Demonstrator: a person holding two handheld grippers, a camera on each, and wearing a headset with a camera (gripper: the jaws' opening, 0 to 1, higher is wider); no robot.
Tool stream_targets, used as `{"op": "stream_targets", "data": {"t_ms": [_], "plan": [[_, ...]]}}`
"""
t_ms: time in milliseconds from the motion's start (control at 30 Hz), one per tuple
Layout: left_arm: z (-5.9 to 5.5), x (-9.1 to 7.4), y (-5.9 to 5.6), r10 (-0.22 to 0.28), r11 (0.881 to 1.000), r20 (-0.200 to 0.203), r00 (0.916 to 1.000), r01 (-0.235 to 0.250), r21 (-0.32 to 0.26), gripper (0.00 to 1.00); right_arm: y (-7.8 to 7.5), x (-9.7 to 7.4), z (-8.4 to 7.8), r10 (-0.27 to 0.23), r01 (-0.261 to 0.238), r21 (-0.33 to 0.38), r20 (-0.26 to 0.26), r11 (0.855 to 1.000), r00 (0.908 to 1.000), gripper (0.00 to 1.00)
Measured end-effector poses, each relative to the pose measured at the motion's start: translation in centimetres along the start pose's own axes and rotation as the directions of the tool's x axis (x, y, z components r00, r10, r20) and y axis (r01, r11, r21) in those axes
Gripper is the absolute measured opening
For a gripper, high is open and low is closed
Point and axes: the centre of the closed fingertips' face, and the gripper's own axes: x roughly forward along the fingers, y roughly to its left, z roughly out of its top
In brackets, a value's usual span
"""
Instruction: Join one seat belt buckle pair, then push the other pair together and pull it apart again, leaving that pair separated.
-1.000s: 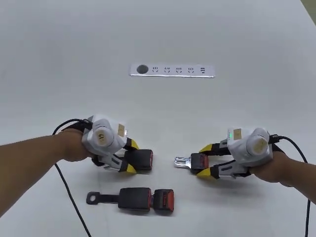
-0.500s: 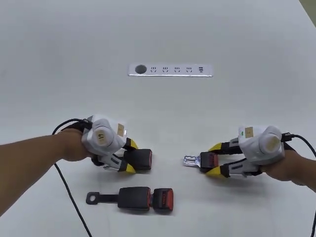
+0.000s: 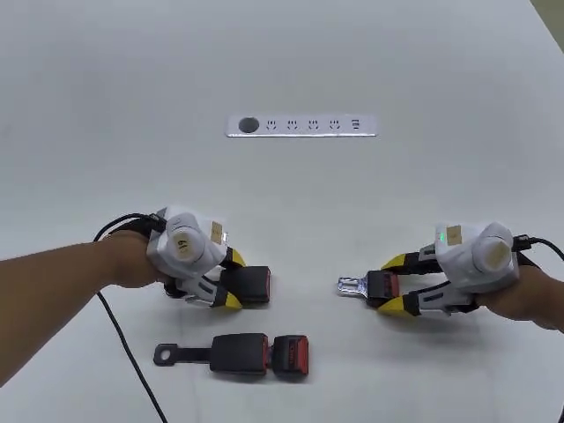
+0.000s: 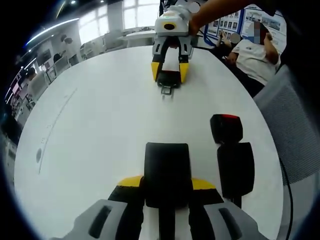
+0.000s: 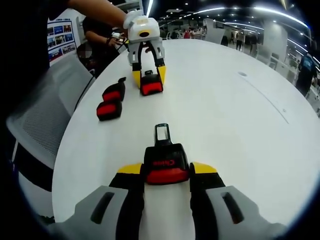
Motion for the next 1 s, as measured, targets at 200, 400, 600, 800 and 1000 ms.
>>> {"op": "stream_targets", "data": {"t_ms": [200,400,600,800,1000], "plan": [[0.2,0.0,-0.2,-0.001,0.998,-0.008,1.0,0.0,-0.061,0.37,-0.7,0.2,0.6,-0.063,0.061,0.124,0.007,0.99,0.998,0.41],[0.9,-0.3,0.0,0.037,0.984,0.031,0.9988,-0.031,-0.173,0.61,-1.4,0.0,1.6,-0.131,0.125,0.119,0.044,0.985,0.9904,0.6],[1.5,-1.5,0.2,0.105,0.973,0.068,0.9922,-0.088,-0.213,0.66,-1.7,-0.1,1.7,-0.241,0.222,0.206,0.071,0.953,0.968,0.64],[0.7,-2.7,1.4,0.25,0.908,0.082,0.9647,-0.204,-0.367,0.7,-2.2,-0.5,1.8,-0.375,0.352,0.231,0.064,0.907,0.9249,0.67],[0.0,-4.1,2.3,0.415,0.811,0.052,0.9085,-0.343,-0.474,0.78,-1.5,-1.3,3.1,-0.485,0.437,0.33,0.074,0.837,0.8716,0.77]]}}
